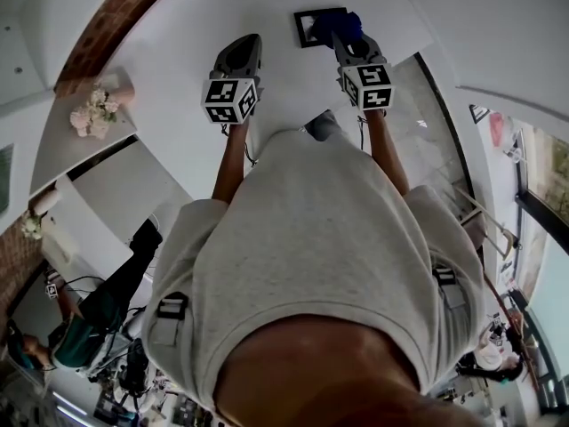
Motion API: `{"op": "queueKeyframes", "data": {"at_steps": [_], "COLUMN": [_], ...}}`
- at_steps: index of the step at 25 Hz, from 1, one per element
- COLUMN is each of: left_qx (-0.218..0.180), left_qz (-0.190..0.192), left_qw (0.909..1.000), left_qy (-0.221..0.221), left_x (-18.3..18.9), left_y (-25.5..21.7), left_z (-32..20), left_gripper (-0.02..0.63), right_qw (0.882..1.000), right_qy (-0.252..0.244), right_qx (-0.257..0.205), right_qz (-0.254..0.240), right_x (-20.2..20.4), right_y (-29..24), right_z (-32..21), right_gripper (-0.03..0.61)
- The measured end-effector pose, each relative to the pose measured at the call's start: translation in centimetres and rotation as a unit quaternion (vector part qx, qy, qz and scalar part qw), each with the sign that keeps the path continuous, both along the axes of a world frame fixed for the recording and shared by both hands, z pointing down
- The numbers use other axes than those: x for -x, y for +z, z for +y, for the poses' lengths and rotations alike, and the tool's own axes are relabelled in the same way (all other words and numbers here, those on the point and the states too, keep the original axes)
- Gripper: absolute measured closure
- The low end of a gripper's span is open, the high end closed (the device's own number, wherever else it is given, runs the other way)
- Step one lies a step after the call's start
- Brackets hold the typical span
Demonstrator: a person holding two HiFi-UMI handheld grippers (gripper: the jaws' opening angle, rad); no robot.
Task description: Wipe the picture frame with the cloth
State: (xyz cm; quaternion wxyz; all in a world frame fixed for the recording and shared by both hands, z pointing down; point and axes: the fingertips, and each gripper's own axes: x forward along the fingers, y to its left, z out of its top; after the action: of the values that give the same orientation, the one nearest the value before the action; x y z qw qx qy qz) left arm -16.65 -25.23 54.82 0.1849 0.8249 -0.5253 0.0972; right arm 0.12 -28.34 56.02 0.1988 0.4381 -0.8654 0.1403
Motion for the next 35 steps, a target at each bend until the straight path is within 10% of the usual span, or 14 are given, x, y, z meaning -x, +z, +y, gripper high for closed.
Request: {"op": "queueKeyframes", "data": {"at_steps": [20,35], "left_qx": [0.020,0.017], "left_qz": [-0.005,0.000], "left_qw": [0.9992,0.9994], "left_qy": [-0.036,-0.030], "left_x": [2.9,2.5], "left_y": [1.3,1.2], "left_z": [-1.3,-2.1], "left_gripper": [0.598,0.598], "right_qw": [0.994,0.990], "right_qy": [-0.073,-0.060], "right_qx": [0.065,0.090], "right_qz": [0.052,0.092], "right_x": [6.1,3.3], "right_y": [7.8,10.9], "right_z": [-6.3,-7.2], "right_gripper": [0.520,0.520]}}
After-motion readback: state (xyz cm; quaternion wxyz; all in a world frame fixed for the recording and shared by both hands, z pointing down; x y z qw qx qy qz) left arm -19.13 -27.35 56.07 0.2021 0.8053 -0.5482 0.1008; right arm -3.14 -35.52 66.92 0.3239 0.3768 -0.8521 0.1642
